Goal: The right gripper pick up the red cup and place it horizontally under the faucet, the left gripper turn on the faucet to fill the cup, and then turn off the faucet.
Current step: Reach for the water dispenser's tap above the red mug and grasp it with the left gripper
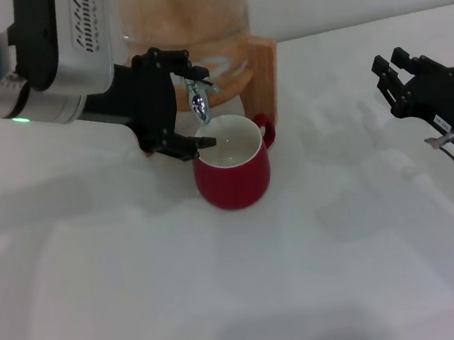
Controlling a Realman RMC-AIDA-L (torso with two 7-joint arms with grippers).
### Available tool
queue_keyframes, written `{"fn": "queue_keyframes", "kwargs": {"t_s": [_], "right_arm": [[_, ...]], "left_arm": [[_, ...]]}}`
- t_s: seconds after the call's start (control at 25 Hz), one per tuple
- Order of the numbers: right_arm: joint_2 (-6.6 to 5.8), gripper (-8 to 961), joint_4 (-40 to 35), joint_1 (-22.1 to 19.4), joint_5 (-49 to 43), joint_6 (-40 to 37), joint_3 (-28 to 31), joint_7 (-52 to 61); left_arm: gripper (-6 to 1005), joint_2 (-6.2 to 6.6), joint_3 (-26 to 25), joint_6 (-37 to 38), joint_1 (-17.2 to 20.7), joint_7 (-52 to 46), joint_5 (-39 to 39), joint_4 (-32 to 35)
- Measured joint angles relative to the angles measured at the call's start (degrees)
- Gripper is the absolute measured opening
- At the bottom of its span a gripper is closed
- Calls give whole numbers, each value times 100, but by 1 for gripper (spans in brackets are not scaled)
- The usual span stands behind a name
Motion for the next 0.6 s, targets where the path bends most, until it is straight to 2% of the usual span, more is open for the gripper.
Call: {"fn": "queue_keyframes", "kwargs": {"t_s": [0.6], "right_arm": [[0, 295, 40, 24, -5, 0, 1, 0]], "left_arm": [[874, -12, 3, 149, 89, -105, 43, 347]]}}
